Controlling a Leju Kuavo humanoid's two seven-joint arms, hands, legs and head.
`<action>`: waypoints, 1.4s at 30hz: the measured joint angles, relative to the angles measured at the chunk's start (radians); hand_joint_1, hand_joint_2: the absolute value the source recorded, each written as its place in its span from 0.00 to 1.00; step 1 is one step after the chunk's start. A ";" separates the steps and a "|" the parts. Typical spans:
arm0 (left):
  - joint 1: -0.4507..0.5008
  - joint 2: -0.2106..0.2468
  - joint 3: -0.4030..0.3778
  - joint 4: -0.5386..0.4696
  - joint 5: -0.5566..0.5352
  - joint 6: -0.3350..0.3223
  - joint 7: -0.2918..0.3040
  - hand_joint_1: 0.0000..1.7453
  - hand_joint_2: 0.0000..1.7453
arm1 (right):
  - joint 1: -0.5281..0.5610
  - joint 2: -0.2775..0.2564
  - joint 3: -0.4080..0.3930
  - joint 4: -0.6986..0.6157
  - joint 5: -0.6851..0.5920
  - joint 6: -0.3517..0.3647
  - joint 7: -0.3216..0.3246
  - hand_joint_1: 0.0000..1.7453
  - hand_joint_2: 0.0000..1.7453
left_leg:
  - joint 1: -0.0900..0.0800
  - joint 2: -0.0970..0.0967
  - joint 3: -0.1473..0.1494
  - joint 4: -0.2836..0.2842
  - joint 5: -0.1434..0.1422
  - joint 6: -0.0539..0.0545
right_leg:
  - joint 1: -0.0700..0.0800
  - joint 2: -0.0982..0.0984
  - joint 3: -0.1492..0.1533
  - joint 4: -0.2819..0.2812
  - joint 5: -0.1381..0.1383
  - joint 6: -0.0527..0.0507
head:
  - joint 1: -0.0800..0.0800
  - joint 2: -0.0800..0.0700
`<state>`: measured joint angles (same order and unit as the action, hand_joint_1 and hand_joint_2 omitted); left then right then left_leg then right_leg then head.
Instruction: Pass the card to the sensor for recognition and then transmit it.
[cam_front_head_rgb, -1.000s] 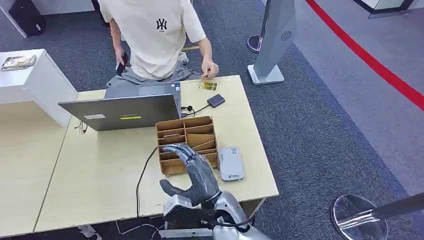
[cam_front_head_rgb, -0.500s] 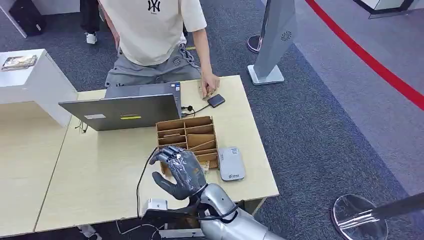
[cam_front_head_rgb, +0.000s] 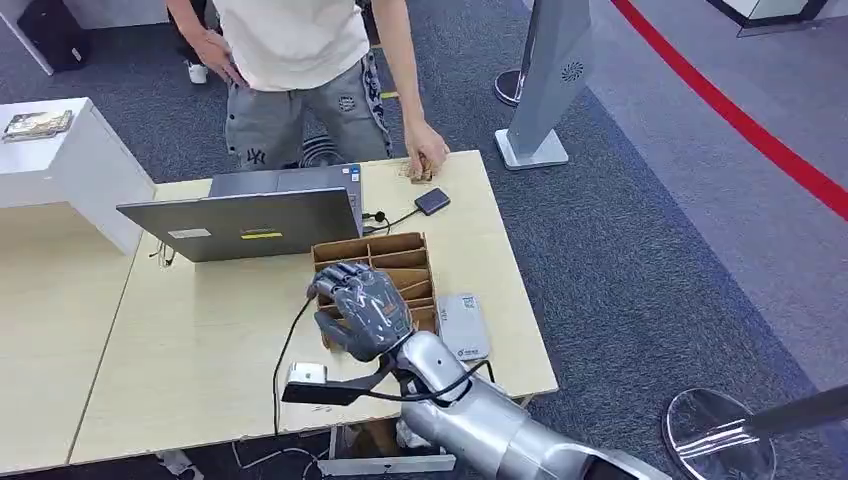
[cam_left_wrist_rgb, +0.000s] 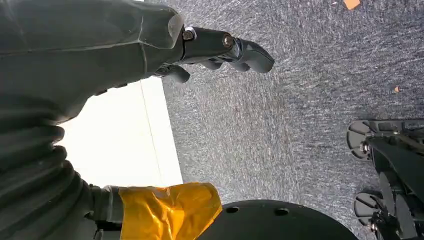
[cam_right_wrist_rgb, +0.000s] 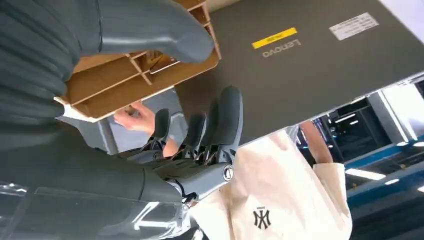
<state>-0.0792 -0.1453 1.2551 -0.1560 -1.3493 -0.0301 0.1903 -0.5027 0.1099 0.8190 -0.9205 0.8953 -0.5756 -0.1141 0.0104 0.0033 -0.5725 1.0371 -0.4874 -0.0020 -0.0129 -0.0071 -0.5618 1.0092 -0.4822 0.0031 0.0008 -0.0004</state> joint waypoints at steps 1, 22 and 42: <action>0.000 0.000 0.000 0.000 0.000 0.000 -0.001 0.00 1.00 | -0.003 0.000 -0.001 0.005 0.003 0.000 0.003 0.47 1.00 | 0.000 0.000 0.000 0.000 0.000 0.000 | 0.000 0.000 0.000 0.000 0.000 0.000 | 0.000 0.000; 0.000 0.004 0.000 0.000 0.003 -0.005 -0.002 0.00 1.00 | -0.009 0.018 -0.003 0.090 0.035 0.052 0.008 0.48 1.00 | 0.000 0.000 0.000 0.000 0.000 0.000 | 0.000 0.000 0.000 0.000 0.000 0.000 | 0.000 0.000; 0.000 0.005 -0.001 0.000 0.003 -0.011 -0.002 0.00 1.00 | -0.056 0.026 -0.035 0.189 0.041 0.049 0.037 0.50 1.00 | 0.000 0.000 0.000 0.000 0.000 0.000 | 0.000 0.000 0.000 0.000 0.000 0.000 | 0.000 0.000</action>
<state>-0.0792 -0.1400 1.2543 -0.1560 -1.3466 -0.0412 0.1884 -0.5583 0.1358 0.7843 -0.7317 0.9361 -0.5268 -0.0767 0.0104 0.0033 -0.5725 1.0372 -0.4874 -0.0020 -0.0129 -0.0071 -0.5618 1.0092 -0.4821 0.0030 0.0008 -0.0004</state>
